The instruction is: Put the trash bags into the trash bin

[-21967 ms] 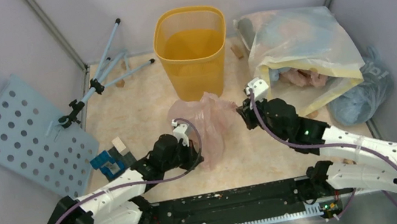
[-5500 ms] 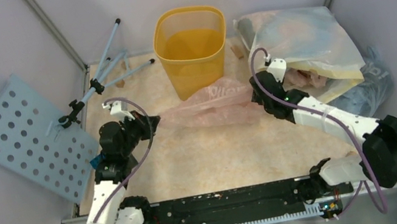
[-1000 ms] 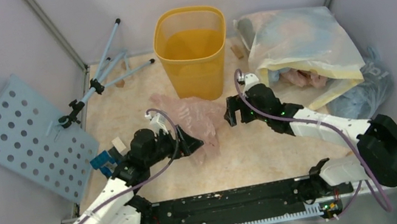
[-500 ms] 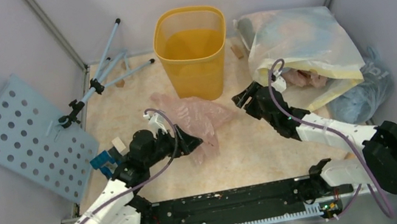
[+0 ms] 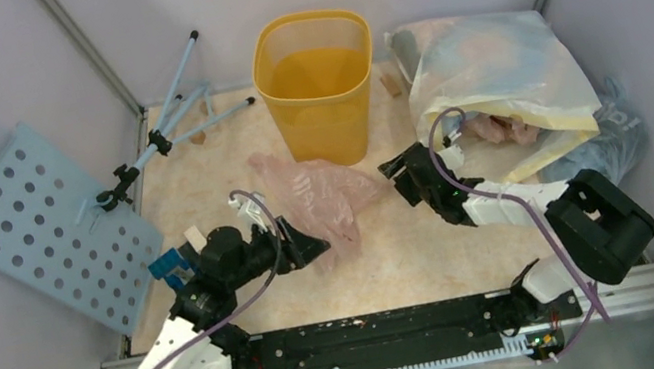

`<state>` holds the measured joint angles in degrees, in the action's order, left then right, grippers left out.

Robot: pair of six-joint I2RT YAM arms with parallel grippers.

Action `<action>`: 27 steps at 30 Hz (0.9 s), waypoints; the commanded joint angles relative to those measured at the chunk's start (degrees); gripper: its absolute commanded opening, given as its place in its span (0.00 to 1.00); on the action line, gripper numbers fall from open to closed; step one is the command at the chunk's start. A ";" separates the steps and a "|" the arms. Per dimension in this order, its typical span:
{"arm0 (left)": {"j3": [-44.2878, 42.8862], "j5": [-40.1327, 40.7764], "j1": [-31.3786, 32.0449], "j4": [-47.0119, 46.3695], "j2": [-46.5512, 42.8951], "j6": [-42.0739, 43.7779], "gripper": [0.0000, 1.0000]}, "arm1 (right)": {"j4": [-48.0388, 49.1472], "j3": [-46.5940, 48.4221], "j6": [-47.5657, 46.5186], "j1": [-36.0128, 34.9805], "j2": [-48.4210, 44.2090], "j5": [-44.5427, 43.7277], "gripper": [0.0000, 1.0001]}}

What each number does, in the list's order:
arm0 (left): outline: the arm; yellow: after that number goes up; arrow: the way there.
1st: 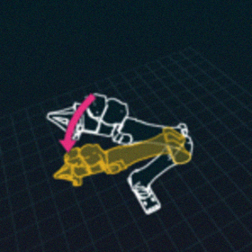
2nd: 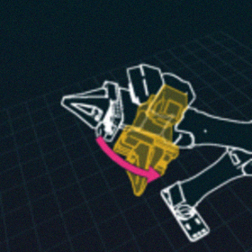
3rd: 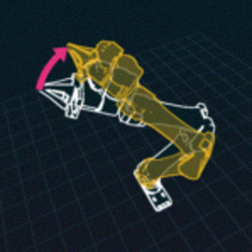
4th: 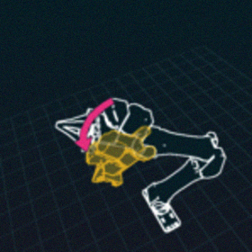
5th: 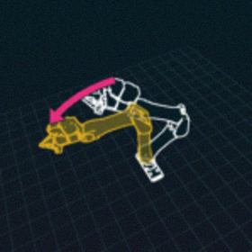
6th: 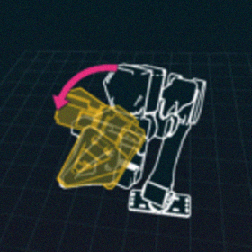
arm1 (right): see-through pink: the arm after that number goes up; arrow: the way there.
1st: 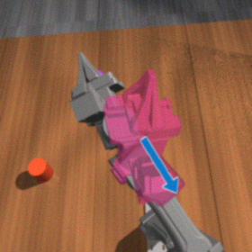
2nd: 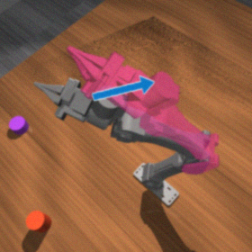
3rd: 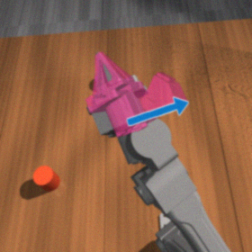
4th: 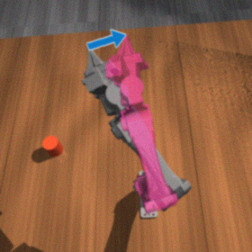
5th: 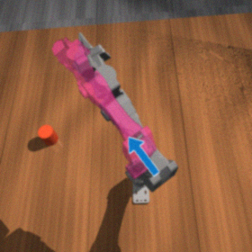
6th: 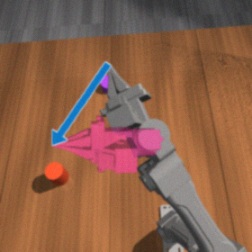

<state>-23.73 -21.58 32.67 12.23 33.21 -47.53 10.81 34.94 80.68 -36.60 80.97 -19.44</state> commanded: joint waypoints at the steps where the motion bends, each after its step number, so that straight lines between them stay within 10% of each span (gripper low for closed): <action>1: 2.80 -4.32 0.50 -5.05 1.37 -3.68 0.78 | 6.70 1.33 2.52 0.30 2.56 -0.07 0.64; 14: 0.78 -0.53 6.50 -9.69 9.67 -3.97 0.76 | 3.44 1.38 6.20 -0.89 4.72 2.22 0.55; 21: -0.80 3.73 7.69 -8.44 13.22 -0.33 0.71 | 1.96 0.05 6.41 -1.11 0.98 1.84 0.00; 27: -2.94 7.43 7.68 -5.94 13.49 2.99 0.70 | -5.78 -0.02 2.21 -1.11 -10.64 -5.26 0.00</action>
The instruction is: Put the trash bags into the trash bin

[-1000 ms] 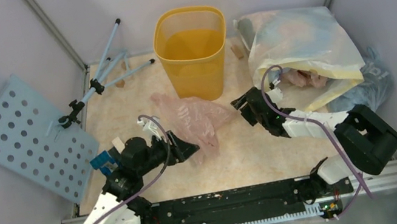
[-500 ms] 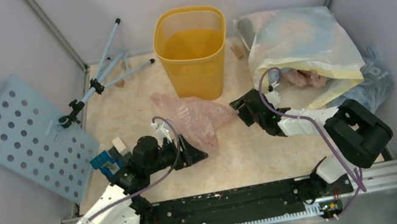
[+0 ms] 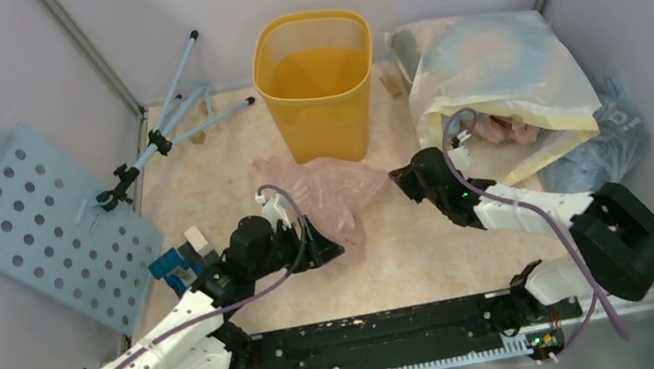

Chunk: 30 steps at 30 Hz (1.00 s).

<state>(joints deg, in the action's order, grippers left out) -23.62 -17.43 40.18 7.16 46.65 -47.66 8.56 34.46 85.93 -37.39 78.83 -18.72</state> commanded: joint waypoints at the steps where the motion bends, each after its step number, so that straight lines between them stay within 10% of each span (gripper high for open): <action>1: -3.02 3.17 0.20 -1.43 0.55 3.18 0.69 | -4.53 0.48 -3.48 -0.36 -10.29 -6.47 0.00; 15: 1.64 -0.81 3.83 -15.16 2.94 -2.07 0.80 | -12.65 0.18 -0.64 -1.36 -21.66 -7.77 0.00; 30: 4.21 8.82 3.90 -15.54 8.32 1.60 0.22 | -18.56 -0.77 1.13 -2.25 -27.38 -15.85 0.00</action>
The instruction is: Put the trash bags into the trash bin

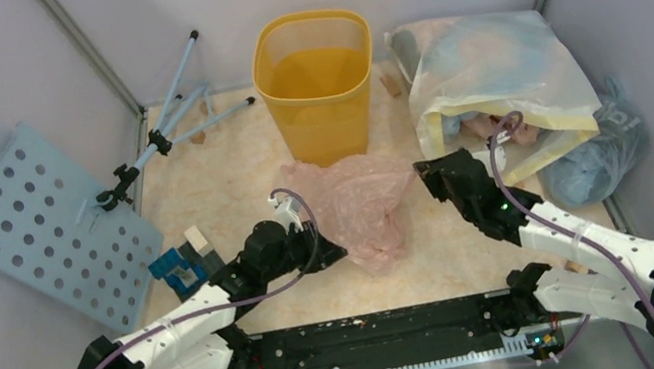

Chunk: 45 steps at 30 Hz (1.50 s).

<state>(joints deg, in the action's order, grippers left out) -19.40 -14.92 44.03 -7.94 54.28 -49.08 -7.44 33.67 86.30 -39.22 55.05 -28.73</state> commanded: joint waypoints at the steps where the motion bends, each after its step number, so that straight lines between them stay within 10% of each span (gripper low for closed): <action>1: -0.41 8.02 -0.04 1.29 0.80 4.09 0.20 | -3.25 0.10 0.61 -0.42 -4.77 -7.00 0.00; 9: -3.12 18.09 -3.29 11.47 -3.94 11.46 0.15 | -11.08 0.79 0.54 2.13 -10.42 -13.90 0.00; 16: -7.68 6.57 -21.10 14.22 -6.05 18.00 0.13 | -13.30 -0.93 1.84 2.46 -12.85 -17.18 0.00; 24: -19.57 7.51 -24.46 16.17 -3.37 21.83 0.15 | -14.16 -1.99 4.25 2.48 -12.21 -18.13 0.00; 26: -21.39 7.32 -24.52 16.43 -2.62 22.45 0.24 | -14.42 -2.18 4.75 2.48 -11.85 -18.62 0.00; 31: -19.62 -2.48 -24.56 16.74 -3.65 20.42 0.89 | -13.27 -3.29 5.93 2.50 -10.69 -17.63 0.00; 45: 1.47 -21.48 -24.34 15.67 -26.96 -3.07 0.96 | -3.19 -5.62 4.19 2.48 -7.07 -12.15 0.00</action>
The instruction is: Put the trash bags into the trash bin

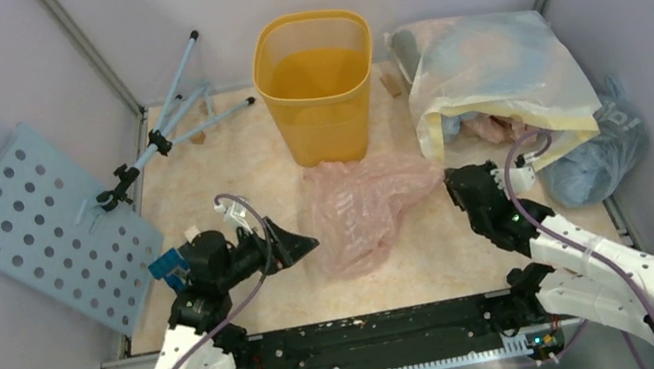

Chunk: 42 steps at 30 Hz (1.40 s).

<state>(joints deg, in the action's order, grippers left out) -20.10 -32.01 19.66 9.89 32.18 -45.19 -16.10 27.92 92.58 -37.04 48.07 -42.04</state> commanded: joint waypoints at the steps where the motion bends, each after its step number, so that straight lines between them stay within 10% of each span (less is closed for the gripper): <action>1: 3.00 -4.79 0.10 -2.16 -5.83 -7.80 0.96 | 6.72 0.36 -3.34 0.30 -0.04 1.58 0.00; 18: -0.22 -3.45 0.72 -4.28 -0.09 -0.62 0.95 | 18.88 22.28 -32.78 -4.61 9.16 4.82 0.00; 27: -14.27 -2.61 0.81 -10.39 10.42 15.92 0.99 | 25.53 26.49 -60.78 -5.41 12.86 32.95 0.00; 33: -16.55 -9.50 2.34 -26.49 18.27 12.60 0.99 | 22.02 26.87 -60.59 -5.41 12.48 33.52 0.00; 42: -25.85 8.27 19.20 -24.06 27.74 21.54 0.99 | 23.70 26.31 -53.47 -5.89 14.14 31.57 0.00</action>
<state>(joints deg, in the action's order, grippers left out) -41.21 -30.94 36.03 -9.72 56.95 -27.88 5.17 52.62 36.84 -42.02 61.04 -10.90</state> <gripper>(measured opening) 0.987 0.004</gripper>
